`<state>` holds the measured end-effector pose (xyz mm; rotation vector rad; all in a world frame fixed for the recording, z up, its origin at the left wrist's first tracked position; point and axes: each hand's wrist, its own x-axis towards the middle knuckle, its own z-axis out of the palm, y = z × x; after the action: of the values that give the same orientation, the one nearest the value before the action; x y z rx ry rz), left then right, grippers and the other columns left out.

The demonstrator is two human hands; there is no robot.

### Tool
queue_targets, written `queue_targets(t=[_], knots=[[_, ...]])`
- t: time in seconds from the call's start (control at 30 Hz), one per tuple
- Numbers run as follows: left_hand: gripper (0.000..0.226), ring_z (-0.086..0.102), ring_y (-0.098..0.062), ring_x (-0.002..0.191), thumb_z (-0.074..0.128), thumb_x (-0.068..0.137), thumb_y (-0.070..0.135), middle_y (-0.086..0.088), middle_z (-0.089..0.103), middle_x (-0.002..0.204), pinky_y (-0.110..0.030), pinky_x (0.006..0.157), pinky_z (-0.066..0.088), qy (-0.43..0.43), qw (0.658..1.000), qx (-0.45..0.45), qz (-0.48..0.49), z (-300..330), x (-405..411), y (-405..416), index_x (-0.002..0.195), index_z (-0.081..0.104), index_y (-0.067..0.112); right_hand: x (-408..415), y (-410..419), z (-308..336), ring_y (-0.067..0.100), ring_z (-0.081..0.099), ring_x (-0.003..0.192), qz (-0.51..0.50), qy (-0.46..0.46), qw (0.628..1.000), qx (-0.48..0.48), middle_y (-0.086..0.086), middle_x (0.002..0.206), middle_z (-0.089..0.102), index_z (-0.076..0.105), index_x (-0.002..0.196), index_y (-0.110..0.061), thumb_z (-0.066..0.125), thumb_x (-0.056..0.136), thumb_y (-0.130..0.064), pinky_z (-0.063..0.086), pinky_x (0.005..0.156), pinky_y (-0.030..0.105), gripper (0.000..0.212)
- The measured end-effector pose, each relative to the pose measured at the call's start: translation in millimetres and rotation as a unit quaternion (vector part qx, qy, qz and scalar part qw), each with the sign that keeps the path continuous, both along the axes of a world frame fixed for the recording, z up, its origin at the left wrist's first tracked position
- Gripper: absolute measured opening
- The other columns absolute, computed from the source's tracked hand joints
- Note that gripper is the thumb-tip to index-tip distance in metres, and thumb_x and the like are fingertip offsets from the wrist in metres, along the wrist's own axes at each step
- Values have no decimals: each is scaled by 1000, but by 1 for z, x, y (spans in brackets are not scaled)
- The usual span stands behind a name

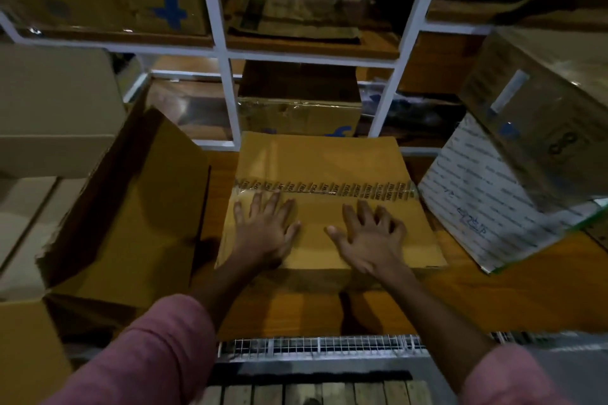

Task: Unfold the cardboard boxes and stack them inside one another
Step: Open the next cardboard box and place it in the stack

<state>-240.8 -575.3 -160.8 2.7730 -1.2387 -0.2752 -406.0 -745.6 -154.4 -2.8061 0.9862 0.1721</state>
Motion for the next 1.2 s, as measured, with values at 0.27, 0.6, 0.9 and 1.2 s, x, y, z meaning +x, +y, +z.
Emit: queue_targets(t=[0.27, 0.6, 0.9, 1.2], knots=[[81, -23, -49, 150, 13, 90, 83, 4, -2, 172, -74, 117, -3, -27, 998, 13, 53, 0, 55, -18, 160, 6, 42, 12, -88, -4, 45, -25, 150, -53, 22, 998, 10, -13, 170, -12, -1, 159, -47, 3, 82, -93, -8, 113, 78, 90], [90, 27, -55, 142, 13, 86, 89, 10, -11, 171, -64, 105, 37, -12, 992, 18, 122, 2, 66, -28, 162, 3, 40, 30, -132, -4, 53, 17, 148, -31, -2, 999, 43, -10, 171, -9, 5, 160, -42, 12, 78, -97, 32, 109, 66, 99], [101, 28, -52, 142, 10, 79, 96, 7, -7, 172, -64, 109, 32, -38, 995, 5, 93, 5, 49, -17, 162, 4, 38, 6, -114, 8, 48, 13, 150, -22, -50, 997, 58, -13, 171, -2, 18, 158, -44, 37, 83, -89, 34, 106, 66, 89], [105, 23, -62, 138, 53, 85, 77, -7, -24, 169, -73, 99, 38, -169, 966, -173, 96, 33, 15, 4, 164, 0, 33, -37, -93, 28, 37, 12, 153, 4, -289, 956, -41, 6, 168, 7, 44, 145, -25, 64, 83, -69, 23, 118, 66, 78]])
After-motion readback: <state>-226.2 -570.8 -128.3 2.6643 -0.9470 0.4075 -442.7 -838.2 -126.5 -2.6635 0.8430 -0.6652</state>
